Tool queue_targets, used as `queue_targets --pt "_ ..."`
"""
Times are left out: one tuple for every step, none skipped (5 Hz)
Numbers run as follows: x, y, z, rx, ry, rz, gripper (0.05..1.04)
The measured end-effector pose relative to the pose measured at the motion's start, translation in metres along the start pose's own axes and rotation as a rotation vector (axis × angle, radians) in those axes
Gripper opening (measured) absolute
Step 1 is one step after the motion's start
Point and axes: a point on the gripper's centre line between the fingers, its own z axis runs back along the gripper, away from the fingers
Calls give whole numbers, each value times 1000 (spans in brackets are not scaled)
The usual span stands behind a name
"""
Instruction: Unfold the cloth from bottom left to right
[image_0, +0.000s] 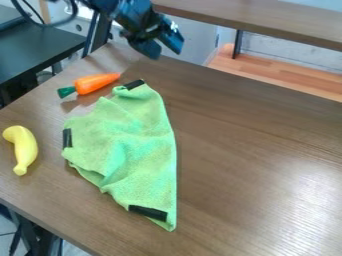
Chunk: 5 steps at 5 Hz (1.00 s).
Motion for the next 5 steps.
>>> queue_targets --pt "-6 13 23 142 193 44 1000" --pt "-25 25 50 85 156 134 1000" --pt "-56 50 61 131 150 175 1000" --pt "-71 61 67 167 121 202 1000" --pt "-87 78 73 258 163 235 1000"
